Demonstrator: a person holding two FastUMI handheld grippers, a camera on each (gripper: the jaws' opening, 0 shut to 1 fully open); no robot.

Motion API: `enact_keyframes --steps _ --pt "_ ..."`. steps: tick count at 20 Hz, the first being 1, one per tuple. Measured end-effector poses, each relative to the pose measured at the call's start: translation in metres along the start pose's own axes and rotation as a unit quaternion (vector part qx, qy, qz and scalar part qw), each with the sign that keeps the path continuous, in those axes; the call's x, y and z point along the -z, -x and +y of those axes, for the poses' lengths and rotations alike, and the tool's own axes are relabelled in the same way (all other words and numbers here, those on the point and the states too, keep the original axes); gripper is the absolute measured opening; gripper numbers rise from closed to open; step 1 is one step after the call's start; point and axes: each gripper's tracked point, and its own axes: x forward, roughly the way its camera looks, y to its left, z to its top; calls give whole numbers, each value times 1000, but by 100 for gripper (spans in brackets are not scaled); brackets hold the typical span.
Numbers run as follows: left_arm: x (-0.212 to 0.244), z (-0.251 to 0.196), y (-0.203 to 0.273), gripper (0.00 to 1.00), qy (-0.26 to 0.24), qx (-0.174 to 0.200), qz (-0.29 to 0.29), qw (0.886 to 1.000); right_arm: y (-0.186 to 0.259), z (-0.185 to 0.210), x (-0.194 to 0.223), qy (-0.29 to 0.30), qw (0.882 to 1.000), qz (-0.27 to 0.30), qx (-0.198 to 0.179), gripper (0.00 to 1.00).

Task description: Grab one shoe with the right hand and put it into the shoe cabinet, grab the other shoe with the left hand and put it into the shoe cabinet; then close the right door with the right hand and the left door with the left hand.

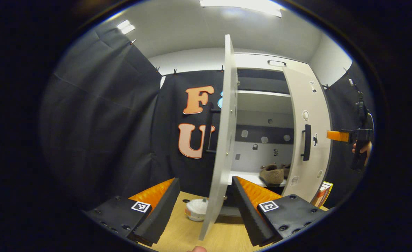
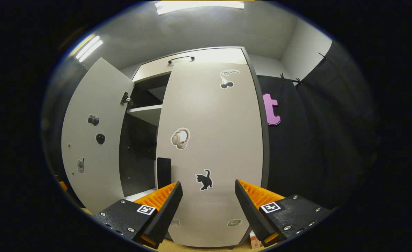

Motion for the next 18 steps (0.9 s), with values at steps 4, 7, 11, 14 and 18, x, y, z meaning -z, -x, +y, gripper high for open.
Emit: enact_keyframes --steps 4,7,11,14,18 --pt "-29 41 -26 96 -11 -36 -4 999 13 -10 -4 4 1000 0 6 93" --pt "-55 54 -53 99 -14 -35 -23 999 23 -14 -6 16 1000 -2 13 93" --pt "-67 54 -94 96 -25 -27 -26 999 33 -13 1 -4 1000 9 13 93" --pt "-60 39 -104 94 -27 -11 -23 999 40 -18 11 -19 999 20 21 93" --pt "-59 37 -103 93 -36 -7 -24 999 45 -23 16 -31 999 24 23 93"
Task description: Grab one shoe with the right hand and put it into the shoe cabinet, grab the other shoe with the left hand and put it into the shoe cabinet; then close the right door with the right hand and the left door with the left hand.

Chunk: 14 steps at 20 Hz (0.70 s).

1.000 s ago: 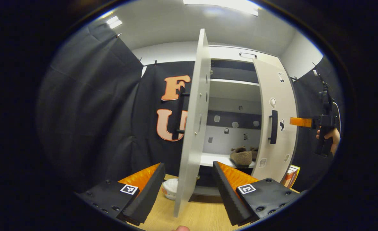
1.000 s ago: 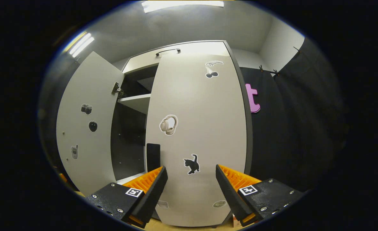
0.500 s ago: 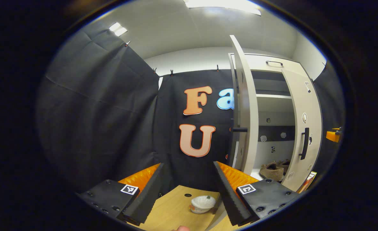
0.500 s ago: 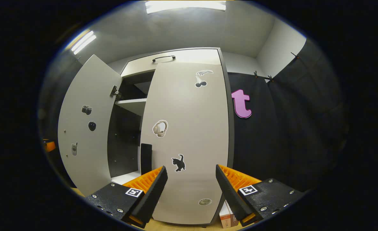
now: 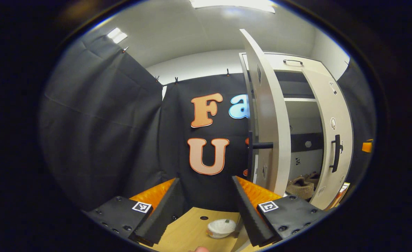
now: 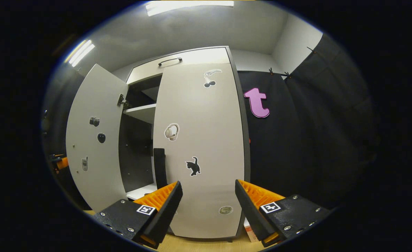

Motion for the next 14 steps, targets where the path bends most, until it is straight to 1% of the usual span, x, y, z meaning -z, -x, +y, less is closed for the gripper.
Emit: enact_keyframes --steps 2,3,4,5,6,8,9,12,14 --pt "1 -2 0 93 6 4 6 1000 0 -1 -1 -3 1000 0 1 93" --pt "0 -3 1 96 7 4 9 1000 1 -1 -1 -5 1000 -1 1 93" --pt "1 -5 2 93 13 2 11 1000 1 0 -3 -7 1000 -2 -2 93" --pt "0 -6 4 92 16 1 13 1000 1 0 -4 -7 1000 -3 -3 93" --pt "0 -12 4 95 14 4 13 1000 2 0 -5 -7 1000 -4 -4 93" --pt "-1 -23 11 95 14 12 13 1000 3 -1 -6 -5 1000 -4 -4 93" --pt "-2 -29 13 91 15 20 13 1000 4 -2 -7 -5 1000 -4 -4 93" --pt "-4 -59 20 93 11 60 13 998 7 -4 -4 -2 1000 1 -1 93" --pt "-5 -79 21 95 17 87 14 996 10 -6 -4 0 1000 4 3 93"
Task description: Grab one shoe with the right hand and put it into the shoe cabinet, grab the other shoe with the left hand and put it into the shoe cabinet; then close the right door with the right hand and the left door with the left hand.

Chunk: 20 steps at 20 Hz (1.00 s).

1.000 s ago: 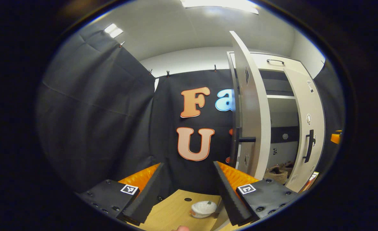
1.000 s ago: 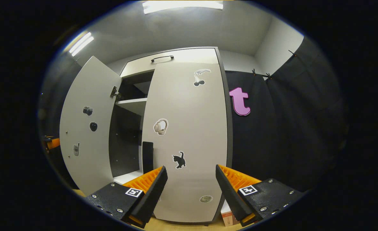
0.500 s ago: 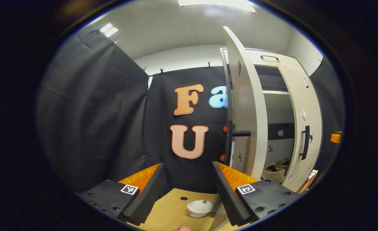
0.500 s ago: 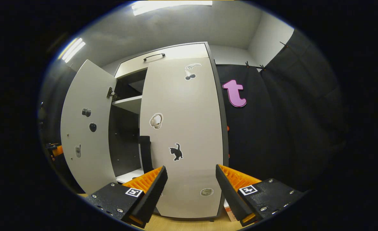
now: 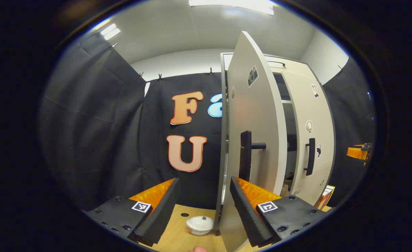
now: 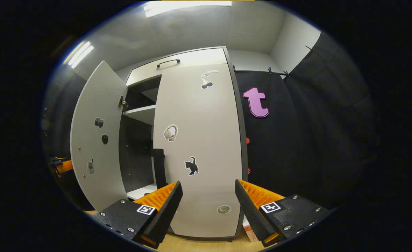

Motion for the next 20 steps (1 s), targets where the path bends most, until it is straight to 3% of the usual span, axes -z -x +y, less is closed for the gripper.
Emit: enact_keyframes --steps 2,3,4,5,6,7,10,20 --pt "0 -19 -1 99 13 23 1 1000 4 -2 -1 -1 1000 1 4 93" --pt "-6 -29 -4 92 19 34 -4 999 6 -3 -2 -1 1000 0 6 93" --pt "-9 -38 -7 91 22 44 -10 999 6 -5 -3 1 1000 1 8 93" --pt "-14 -47 -12 92 23 54 -17 998 8 -7 -4 3 1000 1 12 93" --pt "-16 -57 -17 99 19 62 -20 998 10 -8 -6 4 1000 0 14 93" --pt "-14 -67 -22 91 15 71 -17 997 13 -10 -8 6 1000 -3 16 93" --pt "-10 -102 -32 96 20 108 -13 994 17 -14 -11 15 1000 -5 25 93" --pt "16 -161 -59 94 19 146 19 989 30 -27 -13 20 999 1 41 93"
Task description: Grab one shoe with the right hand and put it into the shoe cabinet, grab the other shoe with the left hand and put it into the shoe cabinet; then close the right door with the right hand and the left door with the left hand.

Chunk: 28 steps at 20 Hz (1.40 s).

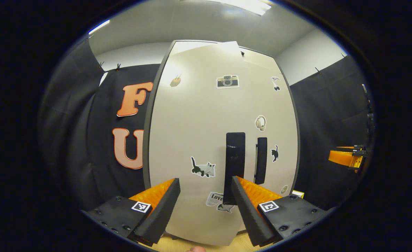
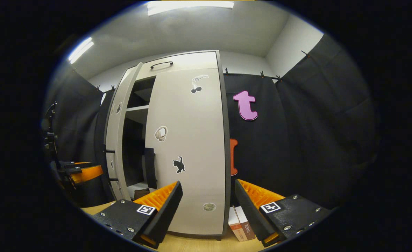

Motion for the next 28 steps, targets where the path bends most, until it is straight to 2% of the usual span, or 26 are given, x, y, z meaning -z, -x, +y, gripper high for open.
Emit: enact_keyframes --steps 5,6,9,10,19,20,21,25,28 --pt "6 -5 -19 94 3 -6 6 1000 6 -6 -1 1 1000 1 5 93" --pt "7 -5 -25 96 6 -7 7 1000 6 -7 0 4 1000 2 6 93" --pt "11 -10 -35 94 15 -6 10 1000 7 -9 3 9 1000 6 6 93" --pt "10 -10 -36 99 14 -6 11 1000 6 -9 3 9 1000 7 7 93" --pt "14 -17 -67 96 10 -10 6 1000 6 -19 4 11 1000 10 12 93" --pt "14 -17 -70 96 11 -9 6 1000 5 -20 3 12 1000 9 12 97" --pt "15 -16 -72 96 12 -9 6 1000 6 -20 3 13 1000 9 12 97" --pt "12 -13 -65 99 2 -23 7 1000 6 -15 3 9 1000 10 7 93" --pt "-4 -18 -47 96 -1 -13 -6 1000 5 -11 4 9 1000 12 3 93"
